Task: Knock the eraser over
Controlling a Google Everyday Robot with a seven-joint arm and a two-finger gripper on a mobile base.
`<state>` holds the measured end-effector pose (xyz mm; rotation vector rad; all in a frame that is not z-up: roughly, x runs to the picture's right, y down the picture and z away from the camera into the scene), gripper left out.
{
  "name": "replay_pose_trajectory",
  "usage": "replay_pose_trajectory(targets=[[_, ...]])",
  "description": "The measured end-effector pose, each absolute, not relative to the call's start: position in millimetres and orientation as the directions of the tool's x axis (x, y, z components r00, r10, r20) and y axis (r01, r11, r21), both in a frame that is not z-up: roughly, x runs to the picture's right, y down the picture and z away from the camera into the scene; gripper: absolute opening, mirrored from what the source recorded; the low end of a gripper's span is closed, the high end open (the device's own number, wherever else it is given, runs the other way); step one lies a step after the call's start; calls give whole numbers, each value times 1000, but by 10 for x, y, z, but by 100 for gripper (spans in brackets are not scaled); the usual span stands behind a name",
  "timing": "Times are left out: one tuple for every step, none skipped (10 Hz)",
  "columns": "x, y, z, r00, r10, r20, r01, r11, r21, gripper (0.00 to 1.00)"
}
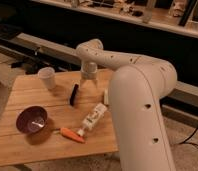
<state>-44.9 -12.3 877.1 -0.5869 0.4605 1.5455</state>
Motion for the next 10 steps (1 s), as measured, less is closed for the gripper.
replay_pose_trajectory(targets=[[-453,-77,8868,-10,778,-628,-996,-64,-63,65],[-467,-42,8925,-8,772,-635,-996,-64,-65,65],[-521,34,9004,1,760,-650,-996,-59,-71,65],[-568,74,9040,9,754,-657,-996,-55,-76,65],[-636,120,9072,21,747,-665,-995,-46,-84,65],[-791,175,9102,49,737,-674,-994,-27,-102,65],[-914,184,9105,69,735,-674,-993,-15,-118,65],[-1065,182,9093,96,732,-674,-991,4,-137,65],[-1245,148,9067,127,733,-669,-987,26,-160,65],[-1360,112,9036,151,732,-664,-984,45,-174,65]])
